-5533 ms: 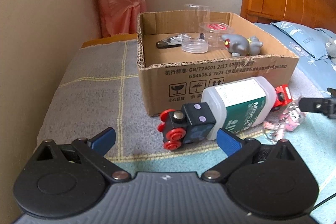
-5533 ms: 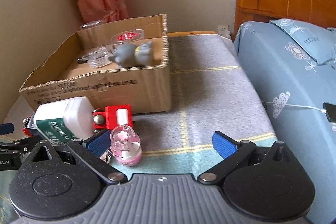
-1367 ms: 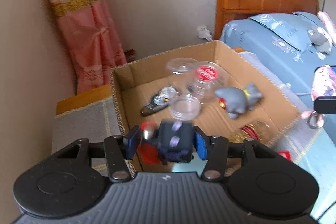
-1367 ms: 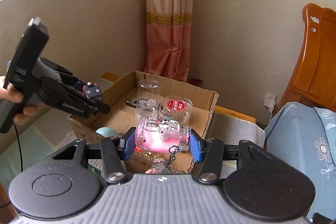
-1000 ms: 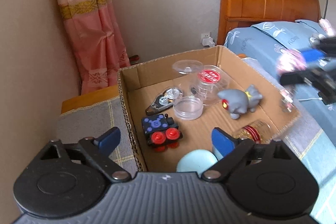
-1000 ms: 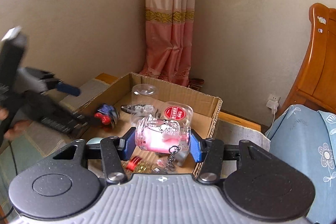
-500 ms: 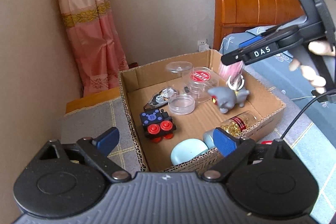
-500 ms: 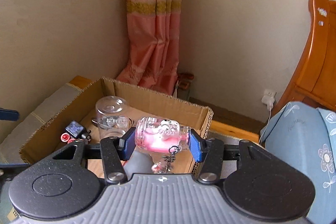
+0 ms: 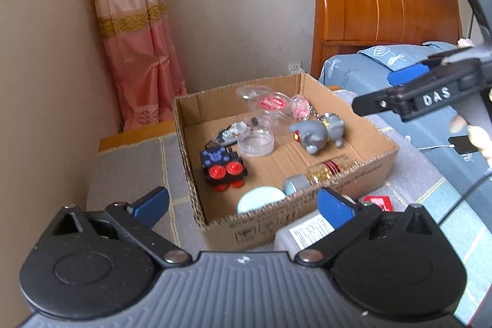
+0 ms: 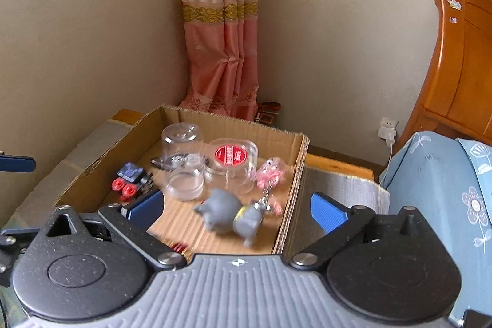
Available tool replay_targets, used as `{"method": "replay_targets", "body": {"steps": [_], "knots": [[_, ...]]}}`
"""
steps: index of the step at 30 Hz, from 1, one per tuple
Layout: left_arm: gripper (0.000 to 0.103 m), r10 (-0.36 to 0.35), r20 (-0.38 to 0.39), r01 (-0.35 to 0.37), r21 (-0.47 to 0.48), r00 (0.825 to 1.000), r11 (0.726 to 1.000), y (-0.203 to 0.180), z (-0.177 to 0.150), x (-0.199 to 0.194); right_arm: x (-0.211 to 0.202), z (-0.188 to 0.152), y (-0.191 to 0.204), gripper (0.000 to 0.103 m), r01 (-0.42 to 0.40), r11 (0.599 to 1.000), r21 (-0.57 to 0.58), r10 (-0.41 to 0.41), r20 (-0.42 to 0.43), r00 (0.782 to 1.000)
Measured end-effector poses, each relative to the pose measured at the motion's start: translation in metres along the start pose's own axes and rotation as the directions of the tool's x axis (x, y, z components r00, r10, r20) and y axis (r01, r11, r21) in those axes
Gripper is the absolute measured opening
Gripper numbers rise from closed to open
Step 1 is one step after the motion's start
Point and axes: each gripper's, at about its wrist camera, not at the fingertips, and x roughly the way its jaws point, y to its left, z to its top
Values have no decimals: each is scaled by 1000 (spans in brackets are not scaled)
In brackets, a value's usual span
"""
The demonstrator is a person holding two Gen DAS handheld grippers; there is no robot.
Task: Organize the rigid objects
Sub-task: 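Withdraw both open tools from the box back over the bed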
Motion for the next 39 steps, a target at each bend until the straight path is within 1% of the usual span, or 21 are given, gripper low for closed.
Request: {"method": "replay_targets", "body": {"steps": [5,11,14,16,19,21,23,27,30,33,36,39], "knots": [[102,0,-31,-1,-19,1000,1000,-9,-13,-3,-18,-26,9,103,4,999,36,-4,1,1000],[102,-2,-55,2,-1,998,1000,-22,-23,-10,-26,-65,18,103,19,996,88,-19,-4,1000],[102,-3,-57,2,-5,998,1000,-27,-26,-12,-27,-84,26,103,46,996,73,-45,-19,999],[102,0,-57,-1,-16,998,1000,-29,-29,-14,-27,-97,30,103,48,996,72,-46,-31,998],[102,11,-20,-12,-31,1000,999,-33,-35,-16,-22,-117,34,103,63,994,93,-58,-59,997],[102,15,-11,-15,-18,1000,1000,-40,-38,-15,-17,-130,34,103,87,990,113,-79,-76,994],[102,9,-27,-9,10,1000,1000,-48,-41,-11,-11,-138,34,103,98,988,123,-88,-86,992],[102,8,-35,-8,10,999,1000,-61,-44,-2,-1,-150,35,103,105,989,100,-95,-103,990],[102,18,-42,-18,-10,999,1000,-69,-46,9,4,-155,31,103,93,989,112,-79,-119,990],[102,31,-61,-34,-37,998,999,-75,-48,24,5,-157,32,103,90,994,68,-82,-107,991],[102,35,-80,-39,-53,996,998,-81,-48,36,3,-160,29,103,57,997,43,-53,-94,994],[102,58,-87,-64,-58,994,996,-87,-48,48,2,-160,25,103,39,999,29,-36,-86,996]]}}
